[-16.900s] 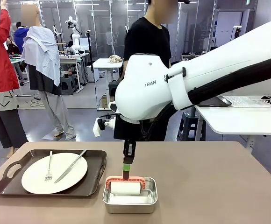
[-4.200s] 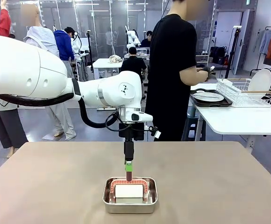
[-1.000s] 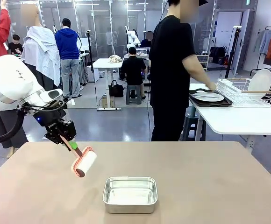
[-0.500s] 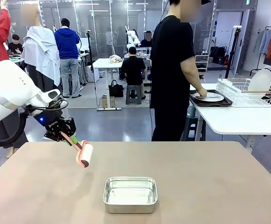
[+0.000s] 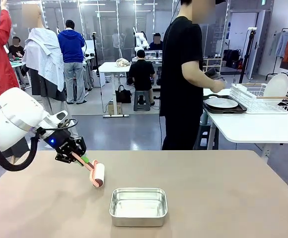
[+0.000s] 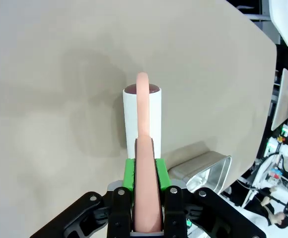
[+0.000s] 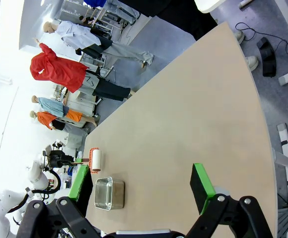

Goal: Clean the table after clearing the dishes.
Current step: When the right (or left) Handle tray is removed, use the right hand (or left hand) to clean the right (or left) side of the table with the Lint Roller.

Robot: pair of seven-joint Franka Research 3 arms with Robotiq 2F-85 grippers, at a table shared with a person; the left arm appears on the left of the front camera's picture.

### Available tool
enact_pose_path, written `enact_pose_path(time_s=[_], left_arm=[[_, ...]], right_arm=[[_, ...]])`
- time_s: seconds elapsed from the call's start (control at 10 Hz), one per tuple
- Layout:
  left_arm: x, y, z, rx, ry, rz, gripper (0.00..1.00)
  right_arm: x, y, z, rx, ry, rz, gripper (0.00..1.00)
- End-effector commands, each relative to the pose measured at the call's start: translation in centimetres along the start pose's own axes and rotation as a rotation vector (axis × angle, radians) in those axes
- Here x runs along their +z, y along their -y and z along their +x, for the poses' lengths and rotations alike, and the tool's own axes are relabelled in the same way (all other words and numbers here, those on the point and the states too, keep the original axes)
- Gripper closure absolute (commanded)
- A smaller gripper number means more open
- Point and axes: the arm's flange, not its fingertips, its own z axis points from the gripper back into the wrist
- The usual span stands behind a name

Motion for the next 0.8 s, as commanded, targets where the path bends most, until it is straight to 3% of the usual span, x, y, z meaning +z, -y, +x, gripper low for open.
enact_pose_path(time_s=[0.0, 0.4, 0.7], left_arm=[[0.3, -0.9, 0.8, -0.038, -0.085, -0.079, 0.79], [-1.4, -4.6, 1.8, -0.045, -0.125, -0.156, 0.79], [-1.4, -10.5, 1.4, -0.006, -0.05, -0.144, 0.79]], right_arm=[[0.0, -0.1, -0.1, 0.003, 0.005, 0.009, 0.0], [0.0, -0.1, -0.1, 0.003, 0.005, 0.009, 0.0], [0.0, -0.1, -0.1, 0.003, 0.005, 0.009, 0.0]])
